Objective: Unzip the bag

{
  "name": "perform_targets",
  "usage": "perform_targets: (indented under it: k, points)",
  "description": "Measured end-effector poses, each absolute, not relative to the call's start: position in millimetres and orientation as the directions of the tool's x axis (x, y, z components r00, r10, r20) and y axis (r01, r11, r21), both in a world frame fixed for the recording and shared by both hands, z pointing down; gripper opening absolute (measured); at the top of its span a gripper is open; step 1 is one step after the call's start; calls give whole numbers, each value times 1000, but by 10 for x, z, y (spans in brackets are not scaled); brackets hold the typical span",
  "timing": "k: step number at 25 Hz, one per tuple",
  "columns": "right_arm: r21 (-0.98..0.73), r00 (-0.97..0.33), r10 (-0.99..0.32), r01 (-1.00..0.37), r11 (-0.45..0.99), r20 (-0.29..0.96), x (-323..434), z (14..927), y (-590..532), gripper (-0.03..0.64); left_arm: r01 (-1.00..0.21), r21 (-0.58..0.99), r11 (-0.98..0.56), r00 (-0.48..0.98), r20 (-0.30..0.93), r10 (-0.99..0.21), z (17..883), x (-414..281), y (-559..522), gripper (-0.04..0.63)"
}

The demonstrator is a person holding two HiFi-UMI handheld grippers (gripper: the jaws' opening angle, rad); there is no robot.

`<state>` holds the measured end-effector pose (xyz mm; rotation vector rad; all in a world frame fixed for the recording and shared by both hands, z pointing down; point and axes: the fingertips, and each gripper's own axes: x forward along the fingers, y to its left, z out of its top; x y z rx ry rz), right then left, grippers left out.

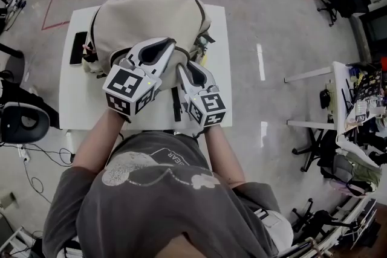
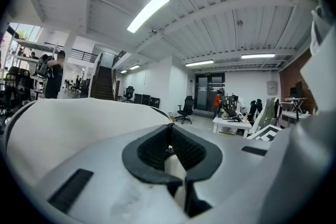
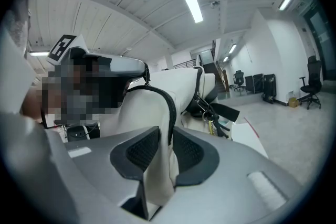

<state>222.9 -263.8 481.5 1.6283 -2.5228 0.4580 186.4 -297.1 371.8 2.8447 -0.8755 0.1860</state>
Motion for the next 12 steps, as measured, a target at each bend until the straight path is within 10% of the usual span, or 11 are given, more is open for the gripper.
perform_targets:
  k: [12]
  points:
    - [-130,-324,-915,-945,301,238,2301,4672,-2505,106,-601,124,-790,799,81,-596,3641,1379,-2713,97]
